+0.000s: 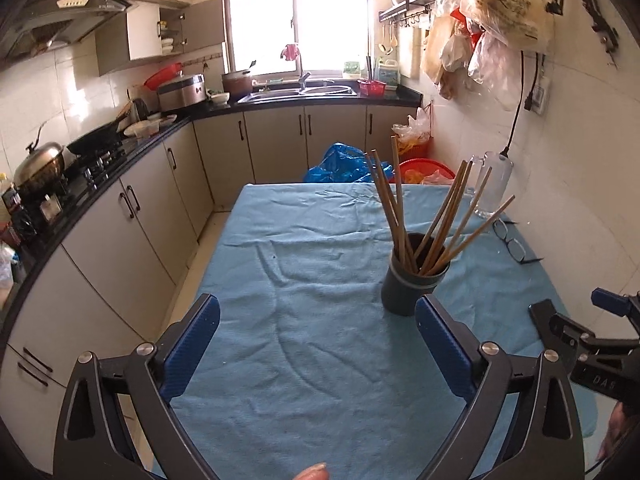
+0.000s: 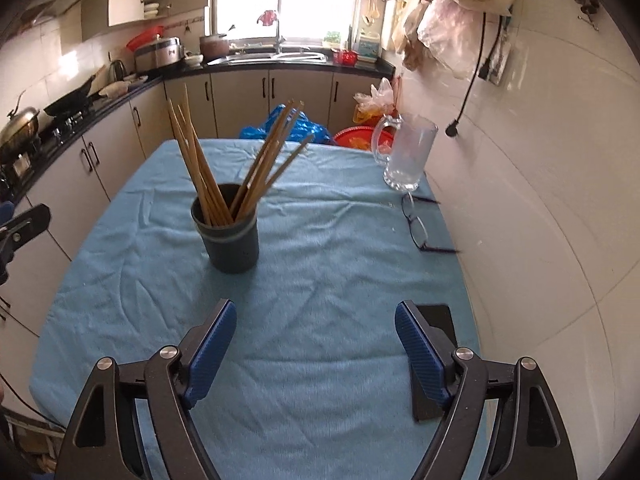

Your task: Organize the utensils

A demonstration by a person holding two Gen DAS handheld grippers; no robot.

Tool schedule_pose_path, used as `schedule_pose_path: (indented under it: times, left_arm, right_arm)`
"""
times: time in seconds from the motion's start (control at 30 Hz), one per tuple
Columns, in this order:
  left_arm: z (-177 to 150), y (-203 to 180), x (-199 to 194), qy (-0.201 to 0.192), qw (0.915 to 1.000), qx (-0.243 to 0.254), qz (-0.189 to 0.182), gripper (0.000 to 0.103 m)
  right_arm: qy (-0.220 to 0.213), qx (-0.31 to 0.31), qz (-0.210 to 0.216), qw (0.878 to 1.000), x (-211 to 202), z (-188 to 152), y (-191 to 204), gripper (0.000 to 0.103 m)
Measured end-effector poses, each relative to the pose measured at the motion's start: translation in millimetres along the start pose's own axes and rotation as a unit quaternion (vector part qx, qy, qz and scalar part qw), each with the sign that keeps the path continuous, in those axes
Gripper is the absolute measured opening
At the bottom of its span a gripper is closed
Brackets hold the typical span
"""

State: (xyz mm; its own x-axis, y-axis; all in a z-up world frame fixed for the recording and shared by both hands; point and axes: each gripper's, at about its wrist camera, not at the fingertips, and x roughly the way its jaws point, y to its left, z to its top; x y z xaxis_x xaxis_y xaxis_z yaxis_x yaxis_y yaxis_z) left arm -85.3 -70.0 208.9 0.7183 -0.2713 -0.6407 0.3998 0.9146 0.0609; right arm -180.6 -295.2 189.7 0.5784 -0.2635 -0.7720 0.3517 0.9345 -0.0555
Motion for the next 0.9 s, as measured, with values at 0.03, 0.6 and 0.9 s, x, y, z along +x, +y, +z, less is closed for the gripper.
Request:
schedule_pose_path:
  times: [0.03,0.6,0.9]
  left_arm:
    - [-1,0,-1,0.001,1.0,0.006,0.0,0.098]
    - [-2,5,-8,-0.001,0.9998,0.02,-0.004,0.098]
    - [-4,1,-14,-0.008,0.9995,0.027,-0.015,0.098]
  right_arm:
    - [0.002,0.003,-0.001,1.0,0,-1,0,0.085]
    - [0.02,-0.005,-0.025,0.999,-9,-12,15,0.085]
    - [0.023,-0.009,-0.029,0.999,-12,-16,15,0.085]
